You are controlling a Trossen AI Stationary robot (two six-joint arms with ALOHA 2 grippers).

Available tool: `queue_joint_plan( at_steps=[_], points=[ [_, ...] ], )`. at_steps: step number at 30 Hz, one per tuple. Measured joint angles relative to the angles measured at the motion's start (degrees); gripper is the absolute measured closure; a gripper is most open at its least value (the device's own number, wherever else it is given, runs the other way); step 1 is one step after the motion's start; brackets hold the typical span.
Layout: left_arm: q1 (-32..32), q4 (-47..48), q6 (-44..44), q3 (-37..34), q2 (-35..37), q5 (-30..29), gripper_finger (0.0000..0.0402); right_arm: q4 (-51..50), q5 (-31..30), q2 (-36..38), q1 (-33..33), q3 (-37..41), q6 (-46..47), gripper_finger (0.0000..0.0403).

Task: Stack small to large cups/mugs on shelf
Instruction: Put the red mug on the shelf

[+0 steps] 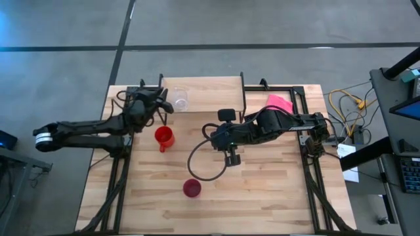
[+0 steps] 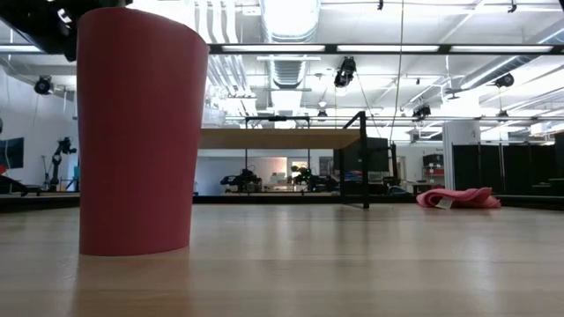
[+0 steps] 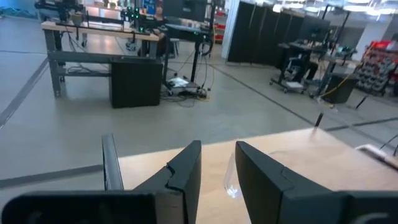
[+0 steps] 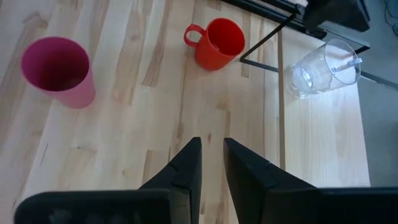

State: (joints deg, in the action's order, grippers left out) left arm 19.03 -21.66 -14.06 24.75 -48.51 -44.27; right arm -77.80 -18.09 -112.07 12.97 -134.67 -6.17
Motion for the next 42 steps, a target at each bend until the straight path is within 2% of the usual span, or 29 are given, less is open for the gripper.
queue_joint_plan(
  at_steps=[6,12,15,18,21,28,31,35,38,42],
  points=[
    [-0.78,0.18,0.21,0.17,4.47,1.32,0.0316,-1.75,0.0,0.0,0.0,0.0,1.34,0.0342],
    [-4.44,0.45,10.38,4.18,6.77,2.63,0.0316,-7.56,-0.01,0.0,0.0,0.0,5.37,0.0344],
    [-6.37,3.85,14.68,8.31,6.53,4.05,0.0316,-9.55,-0.02,0.0,0.0,0.0,7.39,0.0344],
    [-7.52,14.17,14.83,14.49,5.55,6.73,0.0316,-10.75,-0.02,0.0,0.0,0.0,8.45,0.0344],
    [-8.31,29.93,14.46,22.02,3.98,10.95,0.0316,-11.59,-0.02,0.0,0.0,0.0,9.18,0.0344],
    [-8.96,64.59,9.5,40.39,-0.8,25.51,0.0316,-12.24,-0.02,0.0,0.0,0.0,9.22,0.0344],
    [-8.96,74.47,5.35,46.88,-2.16,30.59,0.0316,-12.24,-0.02,0.0,0.0,0.0,9.22,0.0344],
    [-8.94,80.8,-1.53,51.94,-3.23,38.72,0.0316,-12.24,-0.02,0.0,0.0,0.0,9.22,0.0344],
    [-9.41,82.59,-4.86,52.46,-3.83,43.78,0.0316,-12.24,-0.02,0.0,-0.02,0.0,9.86,0.0344],
    [-11.16,84.11,-6.9,50.52,-5.77,44.65,0.0316,-12.17,-0.02,0.0,-0.02,0.39,10.25,0.0344]
  ],
)
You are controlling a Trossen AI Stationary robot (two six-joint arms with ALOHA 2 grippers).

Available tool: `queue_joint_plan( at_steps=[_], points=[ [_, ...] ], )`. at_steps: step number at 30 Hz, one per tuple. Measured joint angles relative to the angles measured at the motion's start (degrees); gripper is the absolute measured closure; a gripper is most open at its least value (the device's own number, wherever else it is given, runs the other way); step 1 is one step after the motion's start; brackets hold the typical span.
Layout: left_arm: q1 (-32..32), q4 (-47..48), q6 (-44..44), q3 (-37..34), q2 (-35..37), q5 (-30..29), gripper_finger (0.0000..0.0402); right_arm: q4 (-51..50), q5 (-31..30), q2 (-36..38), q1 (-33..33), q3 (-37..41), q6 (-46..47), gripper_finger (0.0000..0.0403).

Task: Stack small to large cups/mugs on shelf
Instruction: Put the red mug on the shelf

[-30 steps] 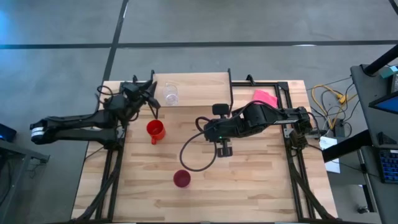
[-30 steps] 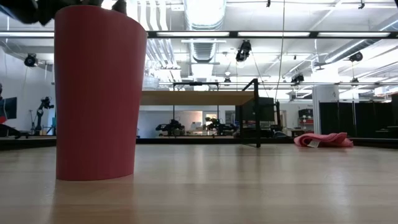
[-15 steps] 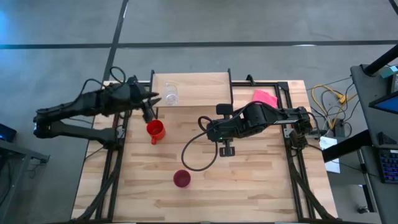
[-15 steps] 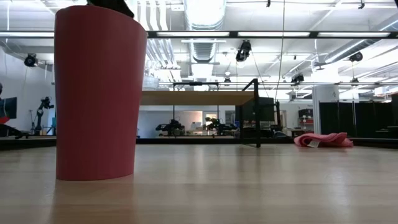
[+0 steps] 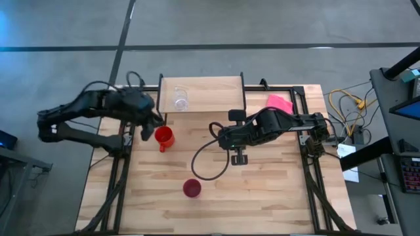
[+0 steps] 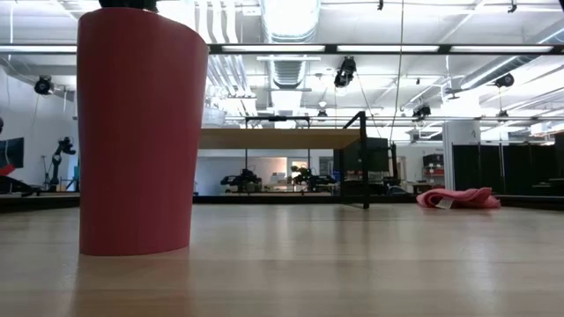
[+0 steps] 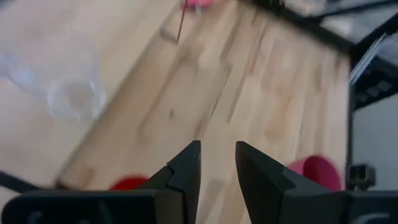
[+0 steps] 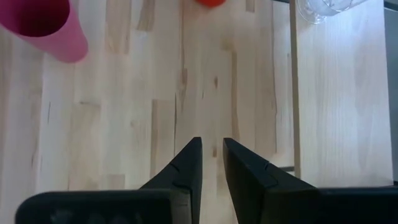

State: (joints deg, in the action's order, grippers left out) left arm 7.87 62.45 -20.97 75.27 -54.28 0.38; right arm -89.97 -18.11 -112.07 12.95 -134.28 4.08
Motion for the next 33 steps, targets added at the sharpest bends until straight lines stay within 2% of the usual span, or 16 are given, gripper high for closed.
queue_joint_plan(
  at_steps=[4,11,17,25,33],
  points=[
    [-0.84,3.56,-2.61,-1.83,-4.0,-0.91,0.0316,0.07,0.02,0.0,0.0,0.42,0.01,0.0344],
    [-1.67,3.64,-2.5,-5.09,-10.83,-0.96,0.0316,0.24,0.0,0.0,0.0,2.21,0.02,0.0344],
    [-1.65,3.83,-3.91,-5.37,-16.24,-4.72,0.0316,0.26,0.0,0.0,0.0,5.65,0.02,0.0344],
    [-1.62,9.44,-11.34,-5.45,-22.78,-5.36,0.0316,0.17,0.0,0.0,0.0,10.54,2.45,0.0344],
    [-1.6,9.61,-11.73,-5.76,-27.21,-7.26,0.0316,0.15,0.02,-0.02,0.02,13.94,2.43,0.0344]
  ],
)
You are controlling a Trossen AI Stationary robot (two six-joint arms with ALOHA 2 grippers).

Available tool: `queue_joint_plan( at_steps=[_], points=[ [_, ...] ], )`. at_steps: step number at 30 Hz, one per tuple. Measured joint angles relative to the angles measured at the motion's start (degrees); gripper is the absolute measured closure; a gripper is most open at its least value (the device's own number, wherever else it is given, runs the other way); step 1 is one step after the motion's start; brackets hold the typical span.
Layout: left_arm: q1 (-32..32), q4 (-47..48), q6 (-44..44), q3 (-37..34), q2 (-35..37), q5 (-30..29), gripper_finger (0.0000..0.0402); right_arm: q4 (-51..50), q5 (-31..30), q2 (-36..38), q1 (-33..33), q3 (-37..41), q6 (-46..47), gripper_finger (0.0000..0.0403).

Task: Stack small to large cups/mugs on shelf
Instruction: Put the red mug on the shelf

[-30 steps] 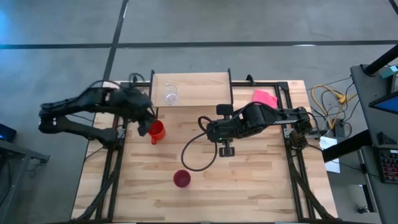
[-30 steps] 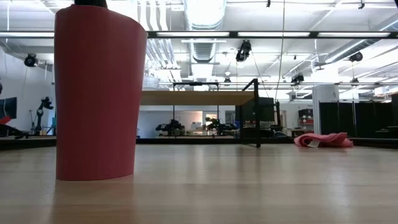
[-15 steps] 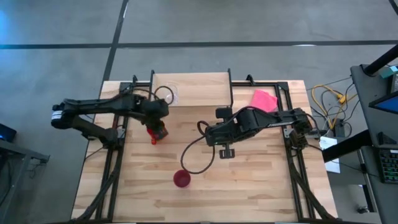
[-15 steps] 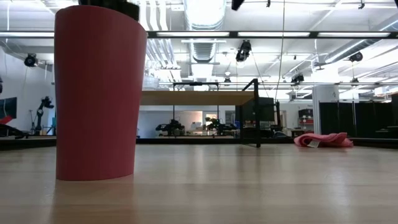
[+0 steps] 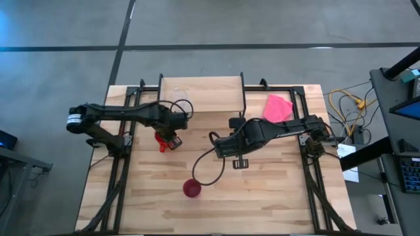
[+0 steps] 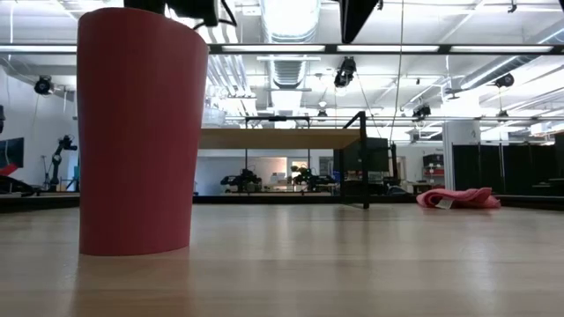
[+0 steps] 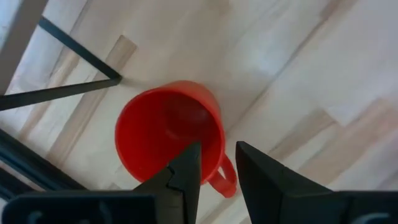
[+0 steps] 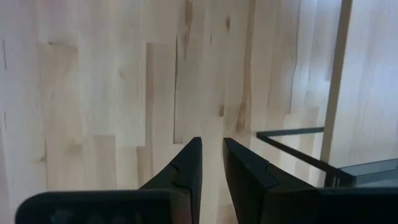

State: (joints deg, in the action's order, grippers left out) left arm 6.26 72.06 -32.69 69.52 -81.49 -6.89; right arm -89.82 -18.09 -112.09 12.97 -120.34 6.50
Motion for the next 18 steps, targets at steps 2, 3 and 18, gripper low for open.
queue_joint_plan(
  at_steps=[2,3,18],
  points=[
    [0.0,-0.02,0.01,-0.63,-1.17,-0.32,0.0316,0.01,-0.01,0.0,0.0,0.68,0.0,0.0344],
    [0.02,0.0,0.01,-0.98,-1.75,-0.33,0.0316,-0.01,-0.02,0.0,0.0,0.98,0.01,0.0344],
    [0.1,-5.78,-2.92,-3.27,-4.28,2.07,0.0316,0.03,0.0,0.0,0.0,2.06,0.1,0.0344]
  ],
)
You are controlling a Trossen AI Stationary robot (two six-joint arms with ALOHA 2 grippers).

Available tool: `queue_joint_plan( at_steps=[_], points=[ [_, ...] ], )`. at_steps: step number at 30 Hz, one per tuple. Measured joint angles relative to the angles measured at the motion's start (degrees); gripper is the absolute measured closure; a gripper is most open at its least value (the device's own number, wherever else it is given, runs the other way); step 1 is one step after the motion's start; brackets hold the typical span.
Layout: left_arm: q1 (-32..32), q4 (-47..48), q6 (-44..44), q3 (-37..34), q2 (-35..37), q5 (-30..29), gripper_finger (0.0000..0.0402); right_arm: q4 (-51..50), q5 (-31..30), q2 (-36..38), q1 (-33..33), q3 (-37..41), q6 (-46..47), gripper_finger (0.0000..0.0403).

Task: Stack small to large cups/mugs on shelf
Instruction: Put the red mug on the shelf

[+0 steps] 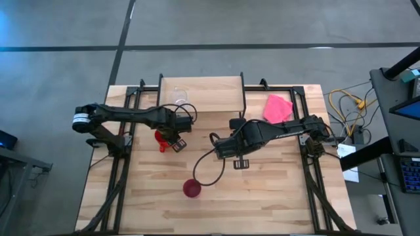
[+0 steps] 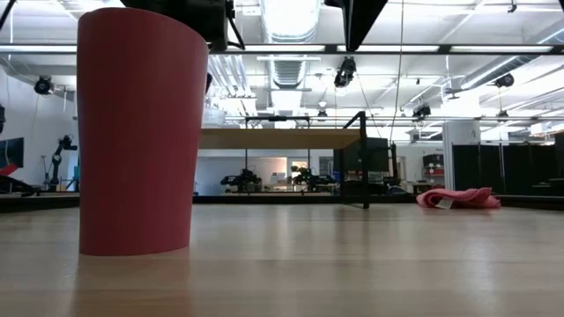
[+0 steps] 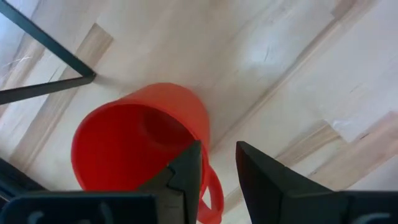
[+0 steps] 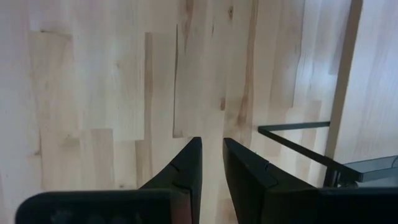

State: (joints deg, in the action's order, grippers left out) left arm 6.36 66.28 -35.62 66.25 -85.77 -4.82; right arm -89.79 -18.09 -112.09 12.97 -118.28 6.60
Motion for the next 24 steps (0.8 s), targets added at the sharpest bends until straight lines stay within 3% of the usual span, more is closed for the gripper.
queue_joint_plan(
  at_steps=[24],
  points=[
    [0.42,-1.36,0.42,-4.4,-0.29,-0.13,0.0321,-0.03,0.0,0.0,0.0,0.0,0.43,0.0344]
  ],
)
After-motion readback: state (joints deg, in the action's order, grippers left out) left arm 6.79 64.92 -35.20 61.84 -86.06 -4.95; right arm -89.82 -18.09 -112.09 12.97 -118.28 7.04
